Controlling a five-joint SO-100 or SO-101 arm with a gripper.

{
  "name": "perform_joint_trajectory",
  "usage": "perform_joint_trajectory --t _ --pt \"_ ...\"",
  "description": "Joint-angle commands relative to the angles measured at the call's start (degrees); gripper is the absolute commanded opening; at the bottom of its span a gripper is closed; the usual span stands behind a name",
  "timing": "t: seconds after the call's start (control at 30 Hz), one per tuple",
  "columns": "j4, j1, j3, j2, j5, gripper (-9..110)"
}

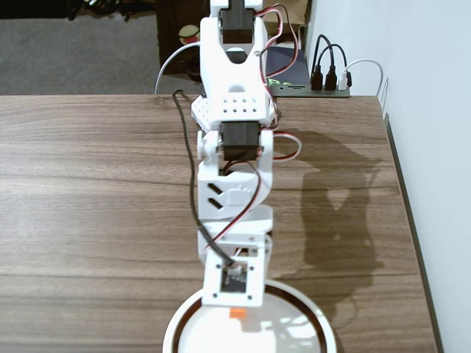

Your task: Grasp a lego block and put it on the plate.

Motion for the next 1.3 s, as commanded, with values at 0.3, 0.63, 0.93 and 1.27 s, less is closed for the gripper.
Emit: perform_joint_trajectory --t 0.3,0.63,0.93,1.27 --pt "-1.58 -0.62 -3.43 -1.05 1.67 5" --pt "-0.88 -0.79 -3.16 -1.14 2.20 17" --pt "0.79 -0.97 -2.90 1.76 5.62 17" --pt "4.75 -2.72 5.54 14.06 16.96 16"
